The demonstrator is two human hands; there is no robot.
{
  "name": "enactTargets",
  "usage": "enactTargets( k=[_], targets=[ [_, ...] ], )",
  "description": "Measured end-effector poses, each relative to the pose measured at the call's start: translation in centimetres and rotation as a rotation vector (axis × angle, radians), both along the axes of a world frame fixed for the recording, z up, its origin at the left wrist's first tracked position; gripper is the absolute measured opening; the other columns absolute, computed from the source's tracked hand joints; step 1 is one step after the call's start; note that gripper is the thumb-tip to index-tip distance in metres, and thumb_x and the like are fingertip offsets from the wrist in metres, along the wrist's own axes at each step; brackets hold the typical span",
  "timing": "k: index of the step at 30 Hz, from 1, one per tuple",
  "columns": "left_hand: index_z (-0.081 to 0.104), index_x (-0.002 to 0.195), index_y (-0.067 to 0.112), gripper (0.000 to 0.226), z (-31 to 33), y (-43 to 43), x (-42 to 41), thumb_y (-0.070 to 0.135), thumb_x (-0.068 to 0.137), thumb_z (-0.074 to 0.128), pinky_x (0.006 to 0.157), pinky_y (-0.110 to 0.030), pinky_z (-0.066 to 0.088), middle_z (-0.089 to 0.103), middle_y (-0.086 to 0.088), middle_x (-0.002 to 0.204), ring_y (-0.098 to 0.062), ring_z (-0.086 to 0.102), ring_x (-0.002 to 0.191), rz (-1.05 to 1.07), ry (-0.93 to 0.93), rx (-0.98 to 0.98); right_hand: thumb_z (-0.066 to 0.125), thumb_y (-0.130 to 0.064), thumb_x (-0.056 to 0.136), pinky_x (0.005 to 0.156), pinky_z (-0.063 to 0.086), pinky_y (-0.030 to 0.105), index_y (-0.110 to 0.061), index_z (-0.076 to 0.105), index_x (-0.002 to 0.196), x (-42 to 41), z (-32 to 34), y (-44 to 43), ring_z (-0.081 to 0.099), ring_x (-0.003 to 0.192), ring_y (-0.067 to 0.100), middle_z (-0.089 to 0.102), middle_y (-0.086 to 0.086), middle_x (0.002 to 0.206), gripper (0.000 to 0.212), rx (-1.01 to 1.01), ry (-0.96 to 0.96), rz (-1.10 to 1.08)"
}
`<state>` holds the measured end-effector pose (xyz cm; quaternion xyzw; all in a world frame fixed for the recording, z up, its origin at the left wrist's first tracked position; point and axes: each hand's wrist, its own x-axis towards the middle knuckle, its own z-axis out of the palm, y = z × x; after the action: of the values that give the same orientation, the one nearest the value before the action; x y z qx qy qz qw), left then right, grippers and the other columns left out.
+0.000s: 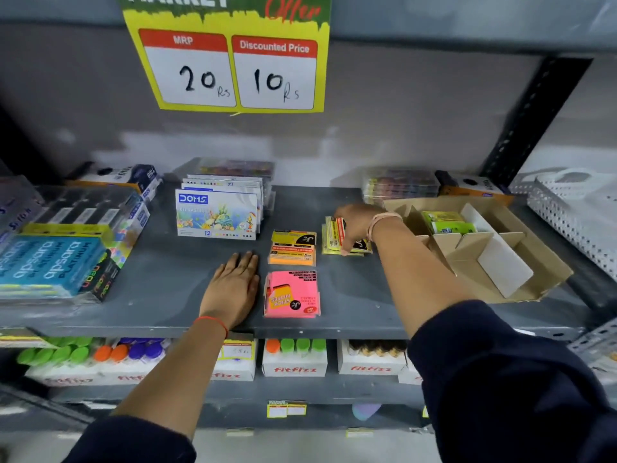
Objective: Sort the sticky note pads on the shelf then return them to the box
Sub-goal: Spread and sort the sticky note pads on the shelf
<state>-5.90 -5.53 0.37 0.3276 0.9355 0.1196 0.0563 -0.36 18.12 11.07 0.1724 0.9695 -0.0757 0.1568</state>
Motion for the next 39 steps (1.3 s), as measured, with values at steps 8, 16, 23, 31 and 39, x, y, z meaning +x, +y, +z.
enactTargets(
  k=[8, 16, 23, 31, 39],
  targets=[
    [0.013, 0.146, 0.017, 0.055, -0.3, -0.1, -0.2, 0.032, 0.093, 0.012, 0.12, -0.033, 0.008, 0.013, 0.001, 0.158, -0.016, 0.006, 0.147, -0.004, -0.018, 0.002, 0.085, -0.024, 0.061, 0.092, 0.049, 0.035, -0.01, 0.055, 0.118, -2.6, -3.1, 1.4, 0.059, 0.105, 0.029, 0.063, 0.011, 0.117, 0.066, -0.035, -0.095, -0.02],
    [0.012, 0.146, 0.017, 0.05, -0.2, -0.1, -0.1, 0.028, 0.097, 0.018, 0.12, -0.032, 0.007, 0.012, 0.002, 0.158, -0.016, 0.005, 0.147, 0.0, -0.015, 0.004, 0.081, -0.007, 0.062, 0.099, 0.048, 0.043, -0.017, 0.03, 0.143, -2.5, -3.5, 2.0, 0.052, 0.119, 0.031, 0.052, 0.011, 0.135, 0.096, -0.035, -0.169, 0.005],
    [0.012, 0.146, 0.016, 0.049, -0.1, 0.0, 0.0, 0.024, 0.098, 0.022, 0.121, -0.033, 0.007, 0.011, 0.002, 0.158, -0.016, 0.005, 0.147, 0.011, -0.016, 0.002, 0.08, -0.029, 0.062, 0.069, 0.044, 0.025, -0.012, 0.046, 0.126, 0.3, -3.0, 0.4, 0.054, 0.092, 0.023, 0.06, 0.01, 0.118, 0.074, -0.049, -0.047, -0.058],
    [0.012, 0.146, 0.015, 0.049, 0.0, -0.1, 0.2, 0.023, 0.098, 0.022, 0.121, -0.034, 0.006, 0.012, 0.001, 0.158, -0.017, 0.005, 0.147, 0.009, -0.012, -0.009, 0.078, -0.017, 0.068, 0.099, 0.046, 0.033, -0.011, 0.02, 0.147, 4.6, -3.1, -1.5, 0.047, 0.127, 0.028, 0.042, 0.012, 0.146, 0.099, -0.061, -0.086, 0.034],
    [0.012, 0.146, 0.012, 0.049, 0.1, 0.0, 0.3, 0.022, 0.098, 0.022, 0.121, -0.036, 0.007, 0.012, -0.002, 0.158, -0.02, 0.005, 0.147, 0.002, -0.016, -0.013, 0.083, -0.025, 0.064, 0.103, 0.044, 0.036, -0.008, 0.031, 0.141, 5.7, -3.2, -2.0, 0.046, 0.127, 0.029, 0.046, 0.013, 0.142, 0.095, -0.052, -0.03, 0.04]
  ],
)
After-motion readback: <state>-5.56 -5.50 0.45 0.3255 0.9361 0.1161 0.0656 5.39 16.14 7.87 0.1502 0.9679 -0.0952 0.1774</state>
